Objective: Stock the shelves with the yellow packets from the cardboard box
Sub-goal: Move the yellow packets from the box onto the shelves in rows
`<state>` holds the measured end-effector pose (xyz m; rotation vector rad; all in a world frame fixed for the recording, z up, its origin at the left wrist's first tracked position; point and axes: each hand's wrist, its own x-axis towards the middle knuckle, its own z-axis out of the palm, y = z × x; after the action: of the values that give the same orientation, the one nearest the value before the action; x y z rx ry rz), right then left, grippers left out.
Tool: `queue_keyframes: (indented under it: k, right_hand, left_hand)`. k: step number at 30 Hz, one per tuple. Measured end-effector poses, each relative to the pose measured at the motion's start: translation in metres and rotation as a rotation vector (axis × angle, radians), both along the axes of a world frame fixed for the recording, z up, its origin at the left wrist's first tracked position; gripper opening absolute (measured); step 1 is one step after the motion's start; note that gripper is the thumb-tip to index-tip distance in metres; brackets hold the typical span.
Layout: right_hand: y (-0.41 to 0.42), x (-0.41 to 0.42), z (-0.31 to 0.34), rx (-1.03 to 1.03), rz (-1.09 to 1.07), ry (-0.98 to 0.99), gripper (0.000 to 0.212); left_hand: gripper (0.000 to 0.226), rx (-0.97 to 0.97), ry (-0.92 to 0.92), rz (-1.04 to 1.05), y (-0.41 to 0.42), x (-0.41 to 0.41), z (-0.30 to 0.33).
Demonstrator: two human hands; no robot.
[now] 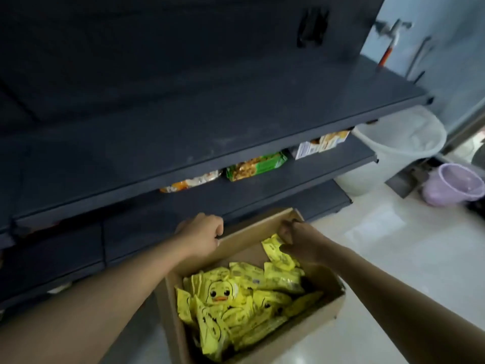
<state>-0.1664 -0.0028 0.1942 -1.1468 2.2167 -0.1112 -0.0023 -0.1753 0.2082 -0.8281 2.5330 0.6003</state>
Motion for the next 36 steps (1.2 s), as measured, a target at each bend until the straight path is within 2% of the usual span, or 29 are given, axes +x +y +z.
queue_keyframes:
  k: [2,7,10,12,15,18,20,23,28,31,34,36]
  right_hand:
    - [0.007,0.007,-0.032,0.048,-0.032,-0.054,0.045]
    - [0.024,0.021,-0.106,0.156,-0.106,-0.156,0.040]
    - [0.029,0.032,-0.149,0.219,-0.127,-0.207,0.039]
    - [0.031,0.041,-0.175,0.239,-0.143,-0.237,0.041]
    - [0.031,0.054,-0.208,0.259,-0.175,-0.282,0.039]
    - [0.033,0.059,-0.236,0.282,-0.182,-0.281,0.036]
    - [0.036,0.057,-0.255,0.300,-0.171,-0.245,0.035]
    - [0.040,0.052,-0.280,0.338,-0.165,-0.203,0.040]
    - [0.036,0.045,-0.317,0.409,-0.124,-0.114,0.053]
    - [0.033,0.039,-0.333,0.438,-0.115,-0.108,0.057]
    - [0.034,0.033,-0.344,0.462,-0.121,-0.161,0.053]
    - [0.035,0.030,-0.348,0.433,-0.152,-0.203,0.048]
  left_hand:
    - [0.007,0.041,-0.035,0.012,0.000,0.007,-0.036]
    - [0.016,0.180,-0.124,0.016,0.001,0.026,-0.126]
    - [0.018,0.201,-0.223,-0.020,0.003,0.040,-0.171]
    - [0.010,0.193,-0.306,-0.063,0.003,0.049,-0.195]
    - [0.010,0.221,-0.408,-0.034,0.006,0.065,-0.229]
    - [0.052,0.326,-0.477,0.099,0.019,0.074,-0.246]
    - [0.082,0.322,-0.506,0.174,0.029,0.076,-0.257]
    - [0.100,0.350,-0.494,0.290,0.049,0.074,-0.269]
    - [0.092,0.230,-0.367,0.414,0.069,0.079,-0.291]
    - [0.086,0.239,-0.346,0.478,0.061,0.075,-0.300]
    - [0.078,0.244,-0.300,0.494,0.047,0.064,-0.301]
    - [0.071,0.261,-0.200,0.467,0.040,0.056,-0.299]
